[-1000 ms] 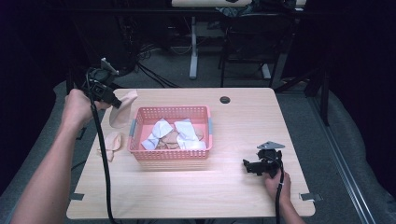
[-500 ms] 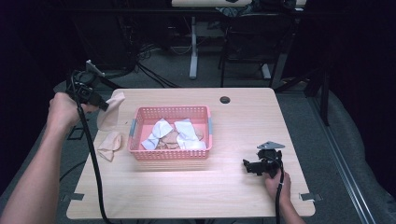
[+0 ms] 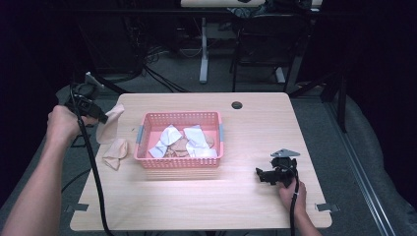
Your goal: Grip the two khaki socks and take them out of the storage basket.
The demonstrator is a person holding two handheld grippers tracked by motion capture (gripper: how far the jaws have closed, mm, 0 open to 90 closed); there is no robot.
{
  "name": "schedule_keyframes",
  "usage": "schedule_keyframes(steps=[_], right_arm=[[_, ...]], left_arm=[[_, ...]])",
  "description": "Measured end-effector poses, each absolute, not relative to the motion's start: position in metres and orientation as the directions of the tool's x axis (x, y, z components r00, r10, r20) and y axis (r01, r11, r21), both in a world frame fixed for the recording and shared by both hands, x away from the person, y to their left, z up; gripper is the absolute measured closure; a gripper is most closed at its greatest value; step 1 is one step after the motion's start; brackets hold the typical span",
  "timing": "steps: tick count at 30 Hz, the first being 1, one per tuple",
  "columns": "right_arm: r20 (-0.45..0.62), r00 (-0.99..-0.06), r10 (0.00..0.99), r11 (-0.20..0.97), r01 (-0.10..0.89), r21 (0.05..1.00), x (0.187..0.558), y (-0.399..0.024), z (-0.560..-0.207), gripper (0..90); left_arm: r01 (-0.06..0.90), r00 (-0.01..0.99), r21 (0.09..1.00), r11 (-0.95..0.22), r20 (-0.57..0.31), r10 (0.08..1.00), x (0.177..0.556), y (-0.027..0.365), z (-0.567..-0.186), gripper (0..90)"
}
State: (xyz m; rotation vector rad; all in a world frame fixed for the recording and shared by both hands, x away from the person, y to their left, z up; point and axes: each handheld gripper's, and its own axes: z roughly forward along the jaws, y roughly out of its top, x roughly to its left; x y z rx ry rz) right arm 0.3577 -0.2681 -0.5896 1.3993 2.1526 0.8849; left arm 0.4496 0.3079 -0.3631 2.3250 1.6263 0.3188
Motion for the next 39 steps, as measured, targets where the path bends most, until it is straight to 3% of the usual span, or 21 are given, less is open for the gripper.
schedule_keyframes(steps=[13,39], right_arm=[[-0.003,-0.402,0.915,0.284,0.642,0.712,0.358,-0.268,-0.590,0.0],[-0.002,-0.400,0.916,0.282,0.641,0.714,0.358,-0.268,-0.590,0.0]], left_arm=[[0.908,0.317,0.293,-0.299,-0.014,0.948,0.461,0.303,-0.416,84.4],[0.928,0.246,0.294,-0.227,-0.029,0.969,0.472,0.309,-0.481,84.2]])
